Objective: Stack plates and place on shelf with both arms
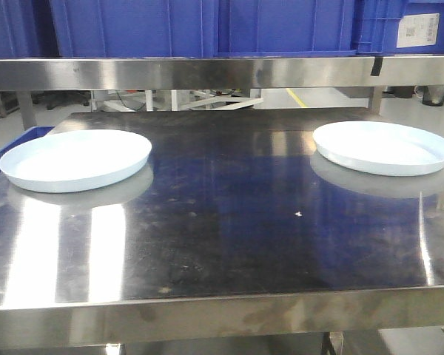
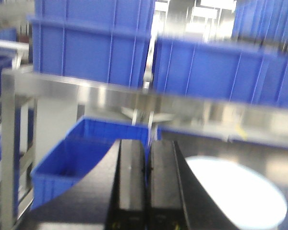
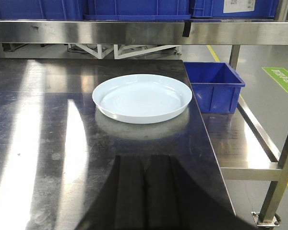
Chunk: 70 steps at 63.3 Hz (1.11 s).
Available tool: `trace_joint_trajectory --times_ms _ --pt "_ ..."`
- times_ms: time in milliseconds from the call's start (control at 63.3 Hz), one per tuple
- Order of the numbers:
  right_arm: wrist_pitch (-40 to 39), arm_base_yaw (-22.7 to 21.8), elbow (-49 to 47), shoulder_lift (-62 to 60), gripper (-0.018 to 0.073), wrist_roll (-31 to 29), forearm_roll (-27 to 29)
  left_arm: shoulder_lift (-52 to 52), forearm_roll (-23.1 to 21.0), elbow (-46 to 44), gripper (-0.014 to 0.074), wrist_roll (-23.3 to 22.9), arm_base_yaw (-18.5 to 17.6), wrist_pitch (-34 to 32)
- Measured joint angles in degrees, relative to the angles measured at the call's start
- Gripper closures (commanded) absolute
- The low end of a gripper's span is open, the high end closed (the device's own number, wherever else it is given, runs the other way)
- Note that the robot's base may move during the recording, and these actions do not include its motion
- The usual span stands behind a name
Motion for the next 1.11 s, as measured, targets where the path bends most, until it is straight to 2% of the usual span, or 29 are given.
trace_joint_trajectory --times_ms 79,158,253,332,490,584,695,774,979,1105 --pt "0.0 0.0 0.0 0.0 0.0503 0.0 0.0 0.0 -0.34 -1.4 0.0505 -0.01 0.0 -0.3" --pt "0.0 0.0 0.0 0.0 0.0503 0.0 0.0 1.87 2.64 -7.01 0.0507 -0.12 0.0 2.53" --pt "0.0 0.0 0.0 0.0 0.0503 0.0 0.0 7.56 7.38 -17.04 0.0506 -0.12 0.0 6.9" --pt "0.0 0.0 0.0 0.0 0.0503 0.0 0.0 15.49 8.78 -27.26 0.0506 -0.12 0.0 12.12" --pt "0.0 0.0 0.0 0.0 0.0503 0.0 0.0 30.84 7.72 -40.21 0.0505 0.13 0.0 22.85" --pt "0.0 0.0 0.0 0.0 0.0503 0.0 0.0 39.98 5.32 -45.68 0.0476 3.71 -0.23 27.8" --pt "0.0 0.0 0.0 0.0 0.0503 0.0 0.0 49.36 2.35 -51.24 0.0398 9.02 -2.25 31.3" --pt "0.0 0.0 0.0 0.0 0.0503 0.0 0.0 55.77 1.77 -55.22 0.0333 10.13 -4.19 34.0" --pt "0.0 0.0 0.0 0.0 0.0503 0.0 0.0 70.1 1.06 -63.41 0.0222 10.62 -9.02 39.69" --pt "0.0 0.0 0.0 0.0 0.0503 0.0 0.0 78.14 0.27 -67.2 0.0139 10.7 -9.67 42.84"
